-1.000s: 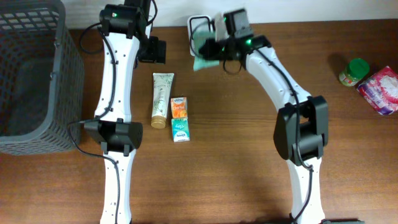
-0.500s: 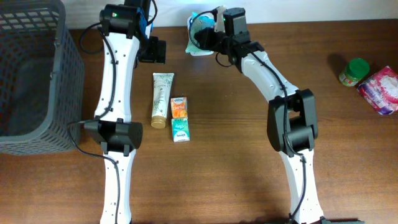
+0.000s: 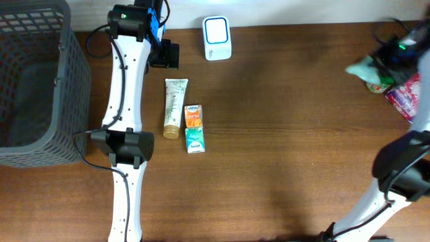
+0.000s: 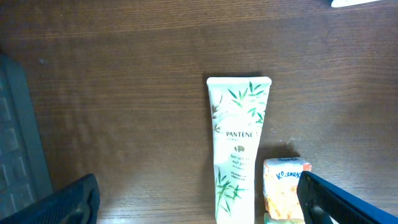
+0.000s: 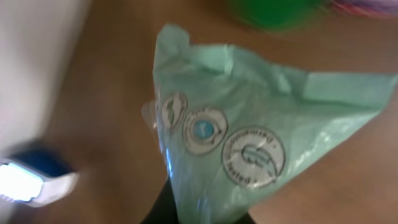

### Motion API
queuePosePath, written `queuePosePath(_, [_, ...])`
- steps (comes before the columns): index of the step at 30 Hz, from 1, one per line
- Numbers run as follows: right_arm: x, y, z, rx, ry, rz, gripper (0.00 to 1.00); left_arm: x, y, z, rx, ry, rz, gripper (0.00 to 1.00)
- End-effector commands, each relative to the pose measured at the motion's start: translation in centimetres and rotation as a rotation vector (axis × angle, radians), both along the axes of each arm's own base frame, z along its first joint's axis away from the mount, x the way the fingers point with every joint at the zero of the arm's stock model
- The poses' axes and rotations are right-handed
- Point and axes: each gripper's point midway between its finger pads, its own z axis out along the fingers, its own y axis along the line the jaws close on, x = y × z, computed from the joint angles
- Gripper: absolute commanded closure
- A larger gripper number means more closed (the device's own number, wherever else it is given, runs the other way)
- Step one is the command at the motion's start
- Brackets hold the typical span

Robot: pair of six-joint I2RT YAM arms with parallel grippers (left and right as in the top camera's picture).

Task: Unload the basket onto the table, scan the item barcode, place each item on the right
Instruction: 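Carry the teal pack to the far right and set it down, then move the right gripper to the orange Kleenex box and grasp it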

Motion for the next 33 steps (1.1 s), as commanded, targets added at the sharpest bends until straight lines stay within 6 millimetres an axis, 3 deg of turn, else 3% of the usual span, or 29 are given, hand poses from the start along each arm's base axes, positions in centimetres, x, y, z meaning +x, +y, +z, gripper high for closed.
queuePosePath(1, [-5.5,-5.6,-0.9,-0.122,0.179,-0.153,0.96,0.1,0.0,0.2,-0.011,-0.006,0.011,0.01])
queuePosePath(3, [-8.2,-8.1,-1.9,-0.177,0.267,-0.216,0.96,0.1,0.0,0.2,-0.011,-0.007,0.009,0.01])
queuePosePath(5, [-8.8,-8.7,-3.6,-0.159,0.283,-0.233,0.96,0.0,0.0,0.2,-0.011,-0.007,0.009,0.01])
queuePosePath(8, [-8.1,-8.7,-5.9,-0.141,0.263,-0.229,0.77,0.1,0.0,0.2,-0.011,-0.006,0.011,0.01])
queuePosePath(10, [-7.2,-8.8,-6.9,-0.16,0.234,-0.216,0.78,0.1,0.0,0.2,-0.011,-0.007,0.01,0.01])
queuePosePath(12, [-6.6,-9.1,-7.0,-0.175,0.211,-0.212,0.64,0.0,0.0,0.2,-0.011,-0.006,0.01,0.01])
queuePosePath(14, [-6.3,-9.0,-6.6,-0.172,0.197,-0.198,0.59,0.0,0.0,0.2,-0.011,-0.006,0.01,0.01])
queuePosePath(16, [-4.5,-6.7,-5.5,-0.082,0.101,-0.029,0.56,0.1,0.0,0.2,-0.011,-0.007,0.01,0.01])
queuePosePath(17, [-2.8,-3.4,-3.7,0.045,-0.02,0.125,0.52,0.1,0.0,0.2,-0.011,-0.007,0.01,0.01])
queuePosePath(19, [-1.6,0.9,-1.6,0.188,-0.15,0.29,0.45,0.1,0.0,0.2,-0.011,-0.006,0.011,0.01])
queuePosePath(21, [-1.0,7.2,0.1,0.321,-0.25,0.515,0.17,0.1,0.0,0.2,-0.011,-0.007,0.01,0.01])
queuePosePath(23, [-1.3,10.9,-0.1,0.337,-0.213,0.631,0.13,0.1,0.0,0.2,-0.011,-0.006,0.011,0.01])
queuePosePath(26, [-1.9,21.2,-1.7,0.321,-0.087,0.883,0.09,0.1,0.0,0.2,-0.011,-0.007,0.01,0.01])
queuePosePath(27, [-2.2,24.2,-2.1,0.314,-0.072,0.957,0.01,0.1,0.0,0.2,-0.011,-0.007,0.01,0.01])
queuePosePath(28, [-2.5,26.2,-2.4,0.315,-0.069,1.004,0.01,0.1,0.0,0.2,-0.011,-0.006,0.011,0.01])
queuePosePath(29, [-3.0,30.8,-3.1,0.31,-0.073,1.112,0.01,0.1,0.0,0.2,-0.011,-0.007,0.01,0.01])
queuePosePath(33, [-3.4,39.3,-4.8,0.272,-0.107,1.208,0.01,0.1,0.0,0.2,-0.011,-0.007,0.01,0.01])
